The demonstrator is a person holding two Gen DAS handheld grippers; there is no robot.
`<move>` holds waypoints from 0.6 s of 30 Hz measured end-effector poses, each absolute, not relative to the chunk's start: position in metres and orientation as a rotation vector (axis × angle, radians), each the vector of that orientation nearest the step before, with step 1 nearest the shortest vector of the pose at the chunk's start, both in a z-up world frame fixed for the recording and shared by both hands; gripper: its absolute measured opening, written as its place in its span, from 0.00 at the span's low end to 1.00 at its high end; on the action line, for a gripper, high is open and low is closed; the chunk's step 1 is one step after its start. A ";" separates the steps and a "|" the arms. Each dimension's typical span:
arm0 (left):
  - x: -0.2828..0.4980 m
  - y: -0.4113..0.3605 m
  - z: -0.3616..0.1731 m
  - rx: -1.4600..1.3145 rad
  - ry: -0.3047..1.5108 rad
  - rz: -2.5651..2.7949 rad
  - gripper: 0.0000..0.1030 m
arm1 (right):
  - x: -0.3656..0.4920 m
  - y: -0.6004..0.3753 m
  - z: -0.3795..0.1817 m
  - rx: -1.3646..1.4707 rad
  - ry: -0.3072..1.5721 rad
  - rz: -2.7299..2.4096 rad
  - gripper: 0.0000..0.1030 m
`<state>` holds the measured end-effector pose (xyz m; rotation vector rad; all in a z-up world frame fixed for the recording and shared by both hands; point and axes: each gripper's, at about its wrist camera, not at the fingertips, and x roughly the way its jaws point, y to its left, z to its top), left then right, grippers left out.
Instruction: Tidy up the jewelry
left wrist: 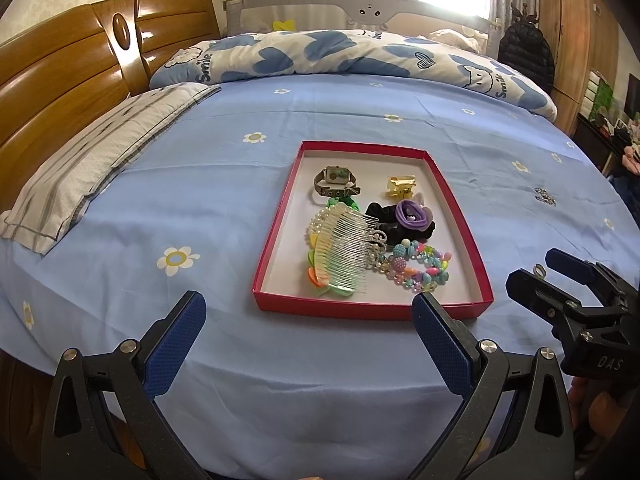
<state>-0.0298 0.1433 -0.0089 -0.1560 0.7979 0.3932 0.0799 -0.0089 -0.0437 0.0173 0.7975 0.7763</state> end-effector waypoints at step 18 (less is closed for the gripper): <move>-0.029 0.142 -0.009 -0.154 0.806 0.395 1.00 | 0.078 -0.007 -0.040 0.010 0.789 0.782 1.00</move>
